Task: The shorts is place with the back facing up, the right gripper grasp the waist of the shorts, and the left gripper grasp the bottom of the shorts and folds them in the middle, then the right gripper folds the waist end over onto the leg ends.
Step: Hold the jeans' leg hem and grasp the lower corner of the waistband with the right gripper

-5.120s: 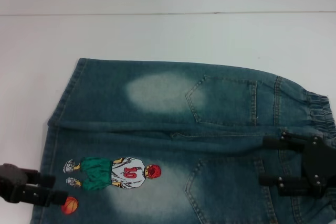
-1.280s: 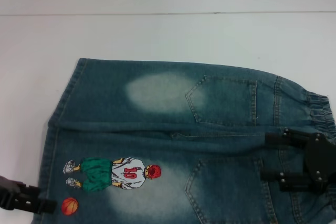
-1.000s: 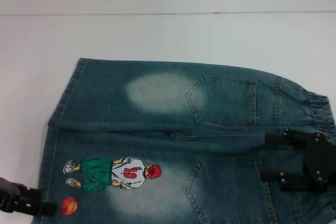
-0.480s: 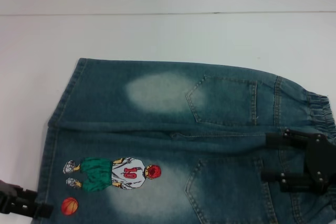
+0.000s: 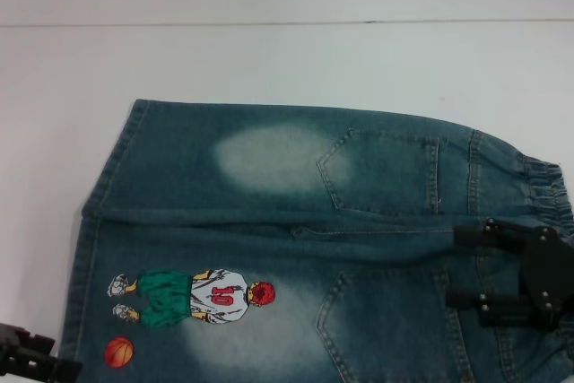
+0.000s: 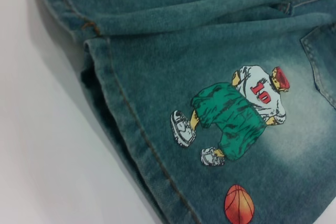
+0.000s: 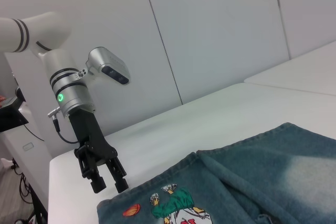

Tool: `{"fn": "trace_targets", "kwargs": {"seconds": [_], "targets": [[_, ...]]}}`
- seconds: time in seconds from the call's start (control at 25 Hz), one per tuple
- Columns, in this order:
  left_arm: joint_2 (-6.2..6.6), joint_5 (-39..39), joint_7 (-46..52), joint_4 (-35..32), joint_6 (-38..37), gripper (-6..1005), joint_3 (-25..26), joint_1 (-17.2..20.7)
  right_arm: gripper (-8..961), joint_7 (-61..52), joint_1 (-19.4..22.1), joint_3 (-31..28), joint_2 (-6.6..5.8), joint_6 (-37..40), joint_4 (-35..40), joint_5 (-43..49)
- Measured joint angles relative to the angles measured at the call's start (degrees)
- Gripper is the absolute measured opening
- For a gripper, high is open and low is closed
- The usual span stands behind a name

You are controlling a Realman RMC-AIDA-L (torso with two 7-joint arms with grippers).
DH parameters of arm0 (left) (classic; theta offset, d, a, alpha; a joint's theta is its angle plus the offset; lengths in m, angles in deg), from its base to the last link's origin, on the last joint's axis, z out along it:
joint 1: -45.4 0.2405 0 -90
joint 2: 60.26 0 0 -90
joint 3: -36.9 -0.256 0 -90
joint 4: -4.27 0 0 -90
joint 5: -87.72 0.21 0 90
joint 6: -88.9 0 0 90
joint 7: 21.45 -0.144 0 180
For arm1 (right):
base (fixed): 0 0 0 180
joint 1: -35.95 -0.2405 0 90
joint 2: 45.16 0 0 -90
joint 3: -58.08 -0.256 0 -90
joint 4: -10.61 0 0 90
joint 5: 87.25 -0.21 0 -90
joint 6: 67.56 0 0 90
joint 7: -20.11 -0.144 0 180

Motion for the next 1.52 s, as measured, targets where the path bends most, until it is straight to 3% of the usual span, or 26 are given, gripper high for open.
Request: {"fn": "trace_targets", "kwargs": {"seconds": [1.52], "targets": [[-0.41, -0.04, -0.39, 0.43, -3.86, 871, -0.45, 0.26, 895, 0.57, 0.41, -0.18, 0.00, 0.20, 0.00, 0.00]]}}
